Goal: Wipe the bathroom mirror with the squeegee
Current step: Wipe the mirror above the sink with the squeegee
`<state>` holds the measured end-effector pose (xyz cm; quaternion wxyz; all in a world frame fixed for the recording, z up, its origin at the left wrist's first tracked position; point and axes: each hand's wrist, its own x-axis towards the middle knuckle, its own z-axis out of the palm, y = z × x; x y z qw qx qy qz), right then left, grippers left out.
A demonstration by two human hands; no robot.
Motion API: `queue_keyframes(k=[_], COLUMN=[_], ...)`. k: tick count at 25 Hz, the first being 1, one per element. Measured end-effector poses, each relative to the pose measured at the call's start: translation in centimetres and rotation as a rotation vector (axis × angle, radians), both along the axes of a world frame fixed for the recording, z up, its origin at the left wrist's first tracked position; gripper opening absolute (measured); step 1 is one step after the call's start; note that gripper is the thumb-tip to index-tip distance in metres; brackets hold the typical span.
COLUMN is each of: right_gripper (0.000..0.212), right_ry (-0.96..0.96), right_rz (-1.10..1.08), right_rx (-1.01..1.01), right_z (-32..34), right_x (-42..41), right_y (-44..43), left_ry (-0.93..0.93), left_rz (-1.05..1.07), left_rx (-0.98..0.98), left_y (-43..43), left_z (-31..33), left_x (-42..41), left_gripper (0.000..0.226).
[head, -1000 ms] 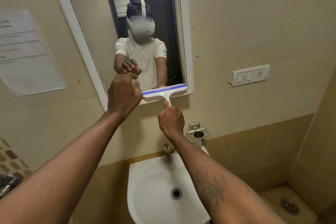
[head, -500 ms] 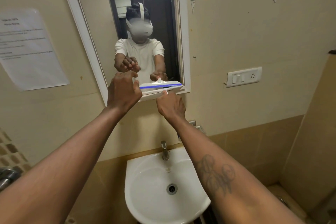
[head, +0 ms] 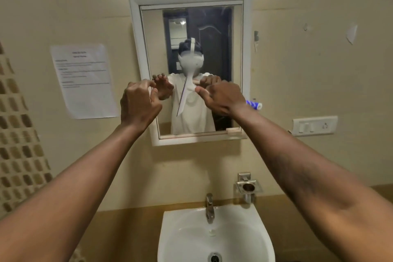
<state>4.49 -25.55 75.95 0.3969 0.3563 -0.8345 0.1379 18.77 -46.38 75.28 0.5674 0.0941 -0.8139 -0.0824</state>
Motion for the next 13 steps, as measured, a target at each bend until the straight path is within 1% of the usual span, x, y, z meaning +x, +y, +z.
queue_keyframes(k=[2, 4, 6, 9, 11, 13], right_gripper=[0.072, 0.069, 0.063, 0.047, 0.041, 0.040], right_ry=[0.054, 0.066, 0.013, -0.175, -0.242, -0.295], right_rz=[0.028, 0.062, 0.153, 0.295, 0.310, 0.319], right_rx=[0.002, -0.097, -0.304, -0.698, -0.860, -0.990], right_z=[3.7, 6.4, 7.8, 8.1, 8.1, 8.1], right_x=[0.0, 0.0, -0.3, -0.4, -0.3, -0.1], right_y=[-1.2, -2.1, -2.9, -4.3, -5.4, -6.5], left_ry=[0.027, 0.052, 0.072, 0.101, 0.109, 0.122], left_rz=[0.014, 0.021, 0.025, 0.027, 0.030, 0.014], left_rx=[0.010, -0.006, -0.032, -0.044, -0.048, -0.060], left_y=[-0.6, -0.8, -0.9, -1.1, -1.1, -0.9], left_z=[1.4, 2.7, 3.8, 4.6, 5.1, 5.6], left_x=[0.2, 0.2, 0.1, -0.3, -0.8, -1.3], left_gripper=[0.024, 0.025, 0.024, 0.025, 0.026, 0.026])
